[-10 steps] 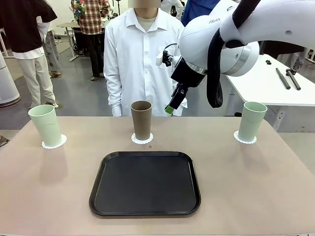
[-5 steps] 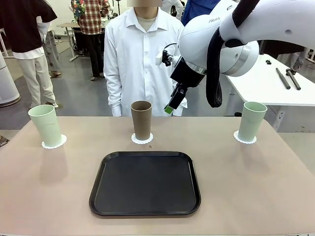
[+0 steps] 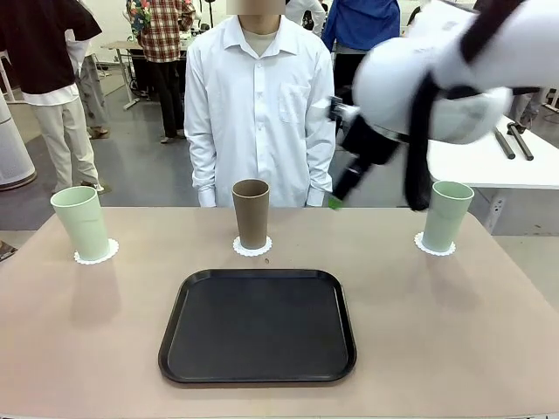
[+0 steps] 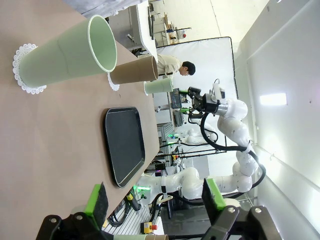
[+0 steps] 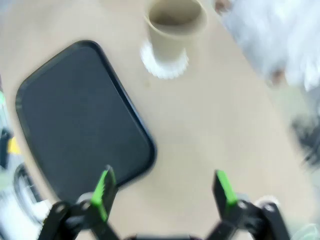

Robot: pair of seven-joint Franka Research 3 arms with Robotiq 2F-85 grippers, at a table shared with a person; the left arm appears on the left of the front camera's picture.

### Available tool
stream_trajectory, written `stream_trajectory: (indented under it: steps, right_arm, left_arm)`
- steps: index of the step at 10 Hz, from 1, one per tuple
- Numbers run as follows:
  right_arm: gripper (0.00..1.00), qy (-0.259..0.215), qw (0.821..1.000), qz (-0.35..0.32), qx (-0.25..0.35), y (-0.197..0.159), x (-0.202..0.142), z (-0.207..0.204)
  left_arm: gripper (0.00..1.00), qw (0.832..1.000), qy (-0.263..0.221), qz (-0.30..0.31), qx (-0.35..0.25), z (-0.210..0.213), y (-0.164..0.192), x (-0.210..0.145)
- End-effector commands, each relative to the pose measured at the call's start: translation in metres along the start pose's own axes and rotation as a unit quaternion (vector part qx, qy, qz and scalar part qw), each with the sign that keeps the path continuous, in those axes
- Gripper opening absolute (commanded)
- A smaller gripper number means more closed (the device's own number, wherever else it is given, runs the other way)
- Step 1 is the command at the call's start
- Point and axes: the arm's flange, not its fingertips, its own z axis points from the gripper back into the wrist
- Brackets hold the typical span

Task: Place coasters on the table and set cups on them.
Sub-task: Take one Reusable plastic cup from the Flat Tray and place it on a coaster set by the human.

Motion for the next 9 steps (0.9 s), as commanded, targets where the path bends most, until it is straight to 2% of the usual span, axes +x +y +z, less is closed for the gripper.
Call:
stream_trajectory:
  steps: [1,3,5,6,7,9]
  right_arm:
    - [1.00,0.043,0.989,-0.143,0.020,-0.011,-0.073,0.023]
    - [1.00,0.033,0.968,-0.244,0.048,-0.037,-0.138,0.030]
    - [1.00,-0.005,0.938,-0.346,0.014,-0.071,-0.208,0.047]
    - [1.00,-0.002,0.935,-0.353,0.007,-0.077,-0.224,0.050]
    - [1.00,0.032,0.953,-0.298,0.037,-0.067,-0.195,0.042]
    - [1.00,0.032,0.953,-0.298,0.037,-0.067,-0.195,0.042]
  left_arm:
    - [1.00,1.000,-0.004,-0.003,0.000,0.000,-0.003,-0.002]
    - [1.00,1.000,-0.004,-0.003,0.000,0.000,-0.003,-0.002]
    - [1.00,1.000,-0.004,-0.003,0.000,0.000,-0.003,-0.002]
    - [1.00,1.000,-0.004,-0.003,0.000,0.000,-0.003,-0.002]
    - [1.00,1.000,-0.004,-0.003,0.000,0.000,-0.003,-0.002]
    - [1.00,1.000,-0.004,-0.003,0.000,0.000,-0.003,-0.002]
